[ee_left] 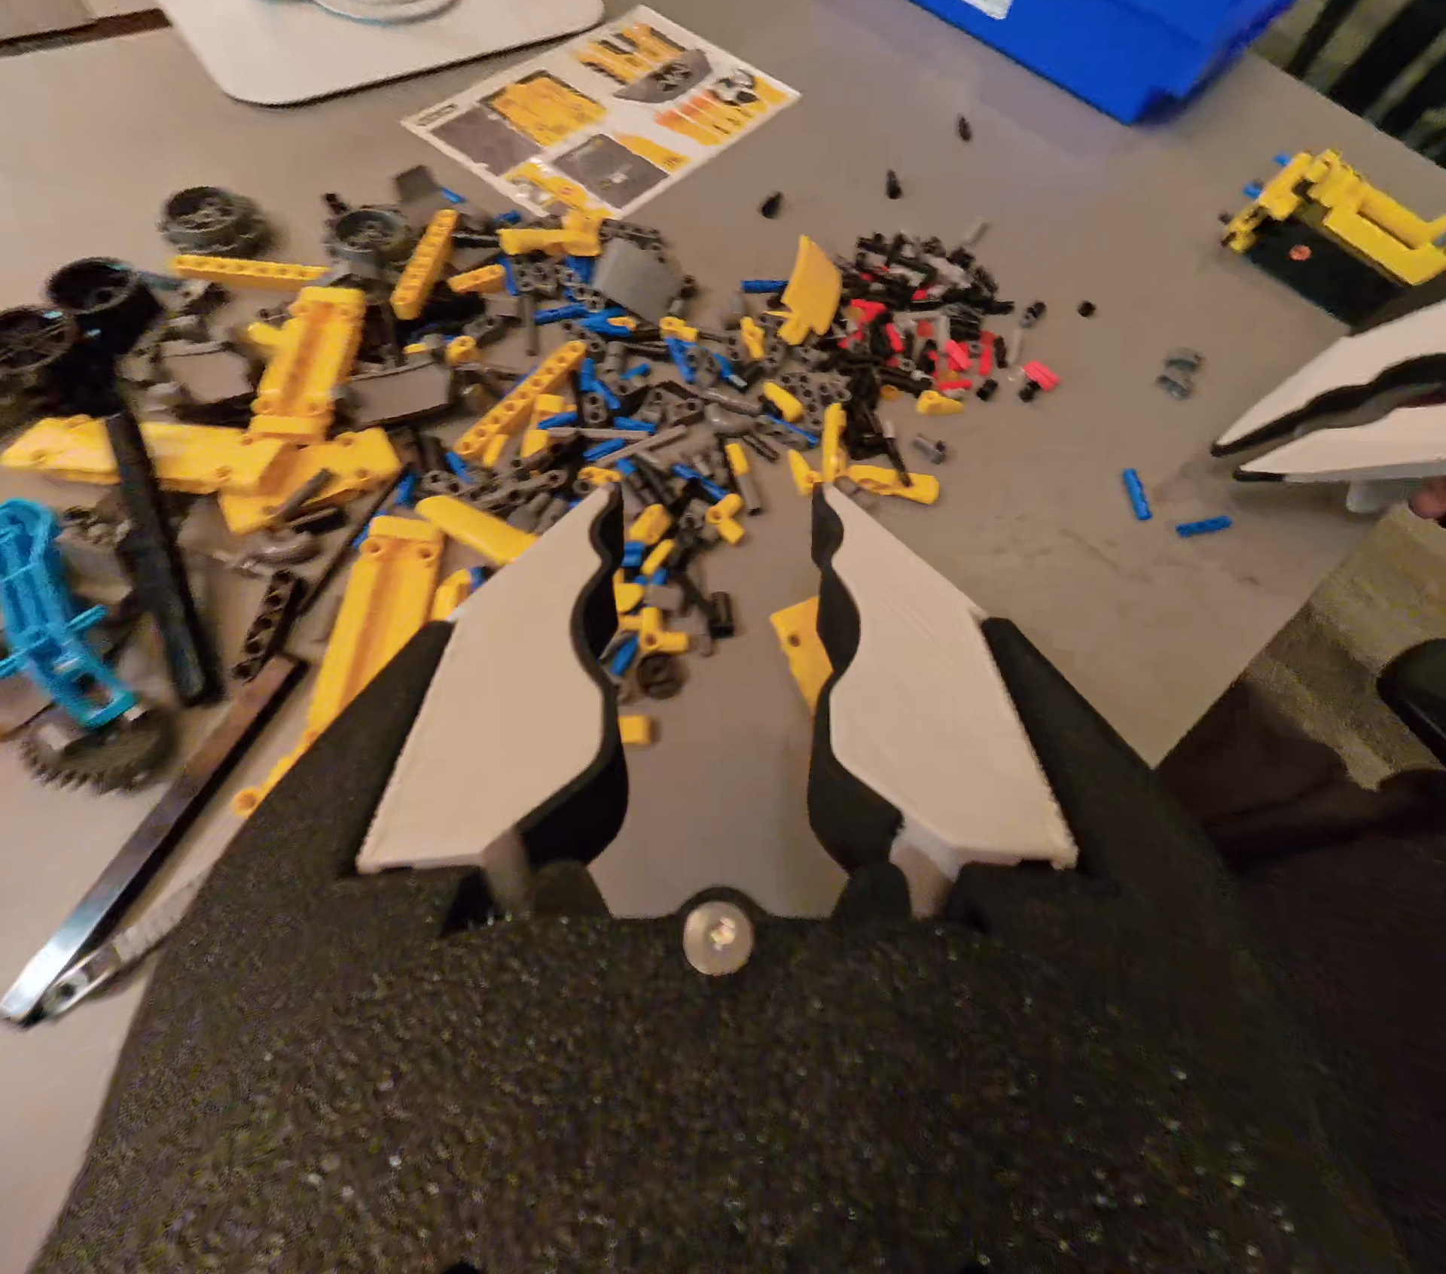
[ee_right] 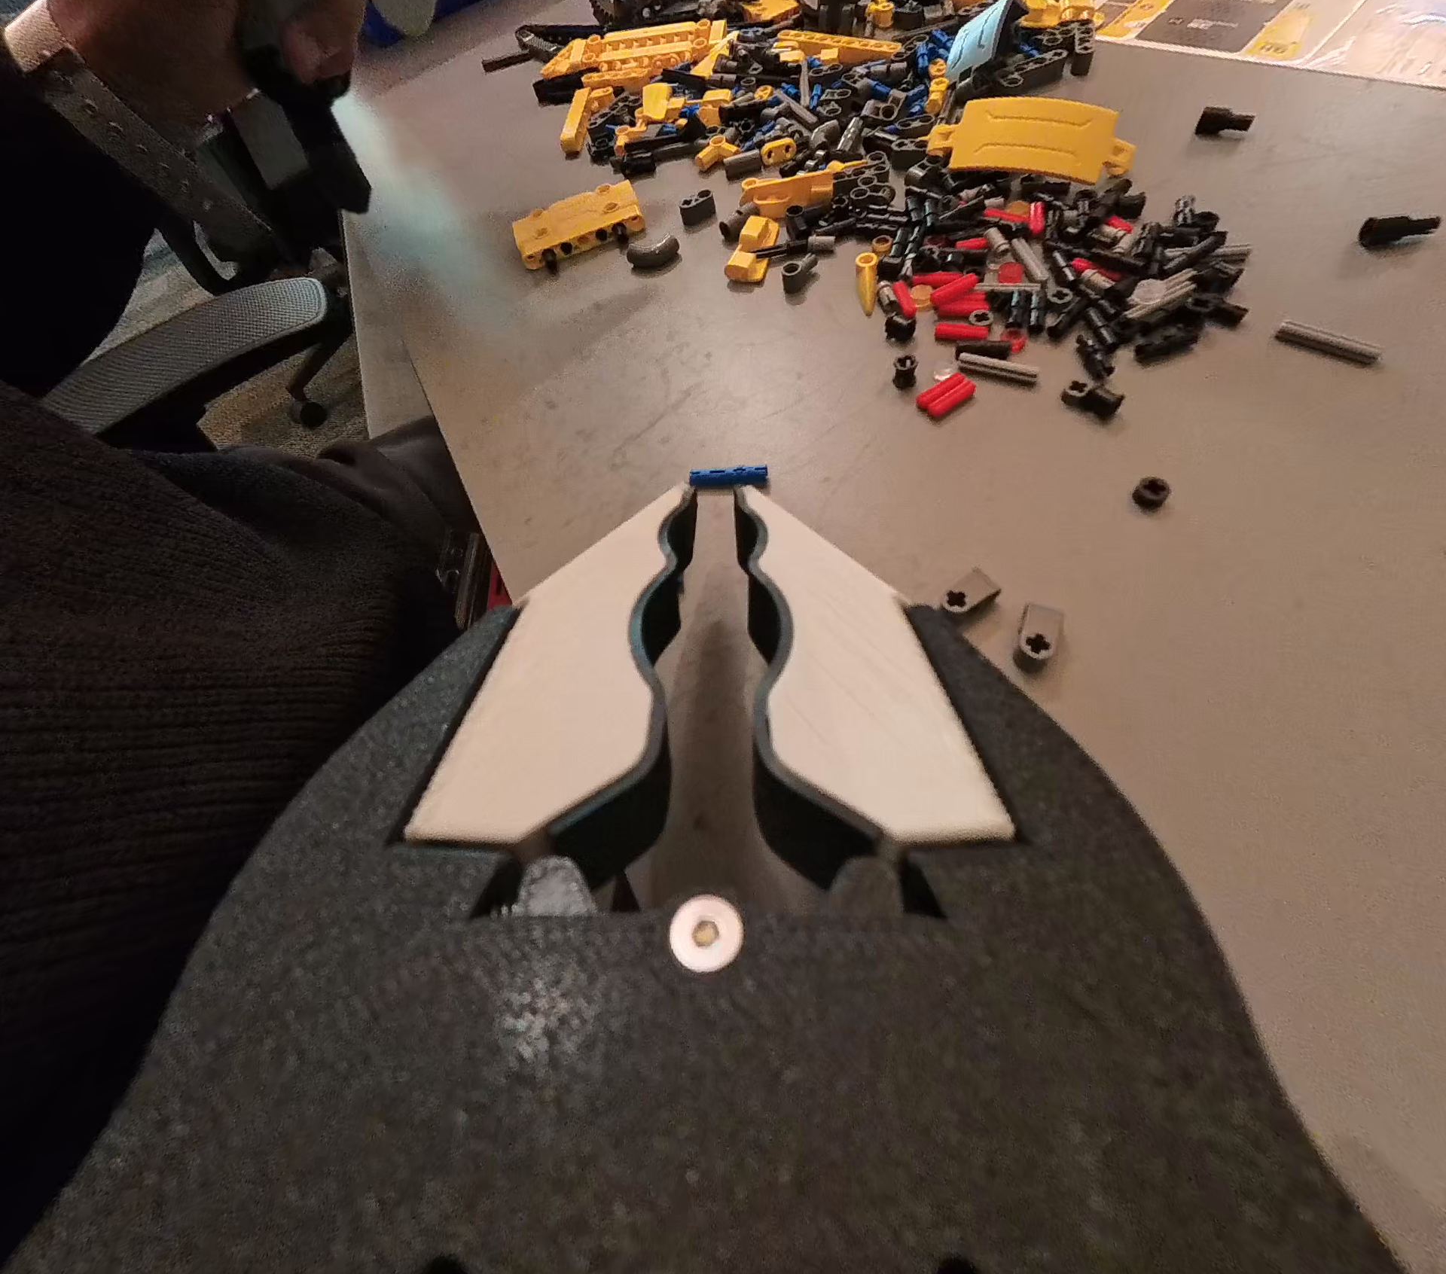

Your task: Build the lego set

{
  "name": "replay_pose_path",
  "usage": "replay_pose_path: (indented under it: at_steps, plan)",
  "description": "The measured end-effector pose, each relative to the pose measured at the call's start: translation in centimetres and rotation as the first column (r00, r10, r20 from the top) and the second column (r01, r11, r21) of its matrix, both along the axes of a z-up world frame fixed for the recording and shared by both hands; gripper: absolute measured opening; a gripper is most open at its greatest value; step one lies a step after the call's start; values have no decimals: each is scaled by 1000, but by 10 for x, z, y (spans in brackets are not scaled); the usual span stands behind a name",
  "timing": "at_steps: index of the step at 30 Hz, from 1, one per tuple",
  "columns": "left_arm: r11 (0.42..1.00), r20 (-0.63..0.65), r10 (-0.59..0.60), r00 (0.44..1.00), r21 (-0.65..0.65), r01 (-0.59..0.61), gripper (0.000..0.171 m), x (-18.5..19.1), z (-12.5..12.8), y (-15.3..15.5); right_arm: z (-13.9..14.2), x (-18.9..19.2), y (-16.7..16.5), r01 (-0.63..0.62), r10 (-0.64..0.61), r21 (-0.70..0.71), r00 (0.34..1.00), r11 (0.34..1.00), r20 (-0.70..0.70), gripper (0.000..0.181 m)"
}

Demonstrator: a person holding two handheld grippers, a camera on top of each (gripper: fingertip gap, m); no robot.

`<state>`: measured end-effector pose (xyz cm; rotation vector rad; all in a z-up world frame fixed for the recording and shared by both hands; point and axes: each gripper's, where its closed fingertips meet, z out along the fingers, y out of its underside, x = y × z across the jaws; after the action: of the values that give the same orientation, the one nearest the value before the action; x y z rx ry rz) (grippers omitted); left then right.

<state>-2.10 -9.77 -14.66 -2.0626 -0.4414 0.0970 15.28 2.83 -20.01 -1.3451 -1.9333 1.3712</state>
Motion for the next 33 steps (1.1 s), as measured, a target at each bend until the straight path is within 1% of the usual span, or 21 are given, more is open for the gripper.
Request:
replay_pose_path:
  at_steps: [4, 6, 8, 9, 10, 11, 12, 18, 24, 27, 30, 33]
  plan:
    - [991, -55, 100, 993, -82, -104, 47, -28, -12, -24, 0, 0, 1, 7, -7, -1, 1000, 1000, 0, 9]
    - [982, -75, 139, 987, -116, -147, 42, -40, -19, -34, 0, -1, 1, 11, -11, -3, 1000, 1000, 1, 9]
    - [978, -82, 164, 983, -118, -173, 25, -46, -21, -42, 0, -1, 2, 13, -13, -6, 1000, 1000, 3, 9]
    - [978, -83, 169, 982, -112, -178, 20, -48, -22, -45, 0, -1, 2, 13, -13, -7, 1000, 1000, 4, 9]
    - [979, -87, 167, 982, -105, -176, 16, -49, -22, -46, 0, -1, 2, 13, -13, -8, 1000, 1000, 5, 9]
    - [982, -89, 150, 985, -101, -159, 5, -47, -22, -46, 0, -1, 2, 13, -13, -9, 1000, 1000, 6, 9]
    - [984, -94, 137, 986, -105, -147, 0, -45, -24, -46, 0, -1, 2, 12, -12, -11, 1000, 1000, 8, 9]
    - [968, -140, 153, 978, -176, -177, 0, -51, -40, -46, -1, -1, 1, 10, -9, -21, 1000, 1000, 15, 9]
    - [966, -73, 157, 985, -195, -169, 1, -53, -54, -40, -1, -1, 2, 9, -9, -25, 1000, 1000, 22, 9]
    - [958, -54, 163, 985, -229, -171, 2, -55, -62, -38, -1, -1, 2, 9, -8, -28, 1000, 1000, 24, 9]
    - [945, -48, 176, 983, -271, -183, 2, -57, -70, -38, -1, -1, 2, 10, -9, -27, 1000, 1000, 24, 9]
    - [943, -56, 189, 980, -268, -197, 3, -60, -69, -38, -1, -1, 2, 8, -7, -30, 1000, 1000, 26, 9]
